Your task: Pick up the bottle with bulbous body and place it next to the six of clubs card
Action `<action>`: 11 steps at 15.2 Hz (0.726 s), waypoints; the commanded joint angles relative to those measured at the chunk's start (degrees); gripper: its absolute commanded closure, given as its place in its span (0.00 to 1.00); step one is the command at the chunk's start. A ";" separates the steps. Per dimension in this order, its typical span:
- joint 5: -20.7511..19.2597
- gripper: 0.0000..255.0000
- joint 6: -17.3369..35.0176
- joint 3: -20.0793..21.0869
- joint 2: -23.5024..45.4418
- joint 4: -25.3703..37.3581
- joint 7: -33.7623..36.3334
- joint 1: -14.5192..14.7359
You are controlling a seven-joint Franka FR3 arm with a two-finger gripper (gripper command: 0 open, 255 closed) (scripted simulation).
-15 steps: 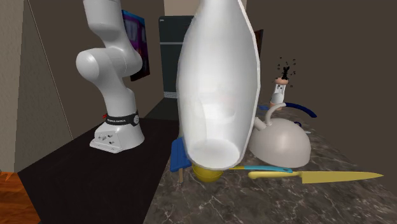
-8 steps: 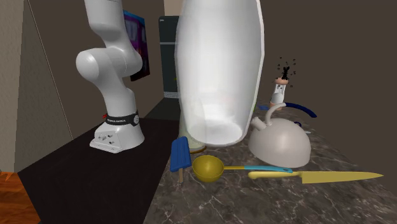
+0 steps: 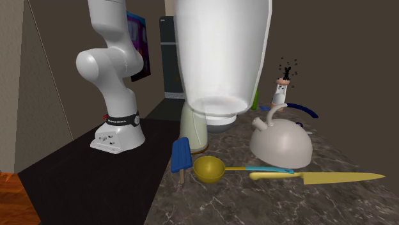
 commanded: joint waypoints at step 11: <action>3.54 1.00 -10.87 -0.88 6.12 16.23 -1.15 -2.14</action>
